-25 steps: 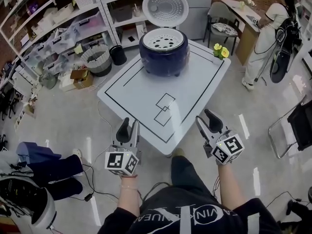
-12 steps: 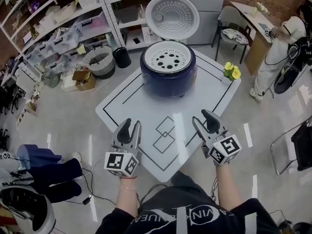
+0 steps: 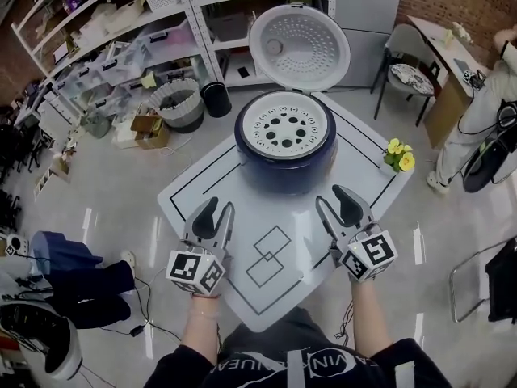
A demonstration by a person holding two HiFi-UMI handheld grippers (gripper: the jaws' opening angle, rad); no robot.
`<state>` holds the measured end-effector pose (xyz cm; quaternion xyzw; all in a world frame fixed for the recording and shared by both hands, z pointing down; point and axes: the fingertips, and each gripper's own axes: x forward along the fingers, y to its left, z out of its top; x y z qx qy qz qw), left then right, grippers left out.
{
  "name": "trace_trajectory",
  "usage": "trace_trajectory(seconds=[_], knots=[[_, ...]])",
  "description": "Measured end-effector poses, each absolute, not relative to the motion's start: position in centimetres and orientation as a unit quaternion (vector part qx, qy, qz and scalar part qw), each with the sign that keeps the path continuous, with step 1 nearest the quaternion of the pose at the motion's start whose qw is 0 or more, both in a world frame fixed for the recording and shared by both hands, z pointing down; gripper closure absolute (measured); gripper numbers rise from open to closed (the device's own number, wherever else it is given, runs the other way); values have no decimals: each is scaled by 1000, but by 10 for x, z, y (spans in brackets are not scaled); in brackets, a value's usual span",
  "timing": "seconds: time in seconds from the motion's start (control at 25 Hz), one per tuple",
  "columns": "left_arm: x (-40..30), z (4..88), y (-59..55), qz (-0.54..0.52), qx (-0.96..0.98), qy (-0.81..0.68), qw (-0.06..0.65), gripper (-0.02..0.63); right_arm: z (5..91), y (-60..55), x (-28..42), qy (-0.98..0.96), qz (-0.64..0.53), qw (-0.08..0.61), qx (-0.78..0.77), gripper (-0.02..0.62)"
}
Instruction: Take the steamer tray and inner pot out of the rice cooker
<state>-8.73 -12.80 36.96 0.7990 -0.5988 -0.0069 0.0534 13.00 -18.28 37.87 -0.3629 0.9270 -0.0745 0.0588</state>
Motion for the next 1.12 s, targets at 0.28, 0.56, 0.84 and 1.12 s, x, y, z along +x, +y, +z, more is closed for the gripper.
trace_trajectory(seconds=[0.28,0.56,0.84,1.12], knots=[[-78,372,-159,3,806,-590,53,489,373,-212,125,930,-72,64,-355,415],[-85,368,-195,14,808,-588,49,488,371,-241,131,916,-81,56,-388,416],[-97,350,-247,10,823,-567,34,482,355,-277,120,905,-59,39,-418,417],[-104,351,-308,42,831,-553,34,449,350,-335,111,886,-53,-35,-459,417]])
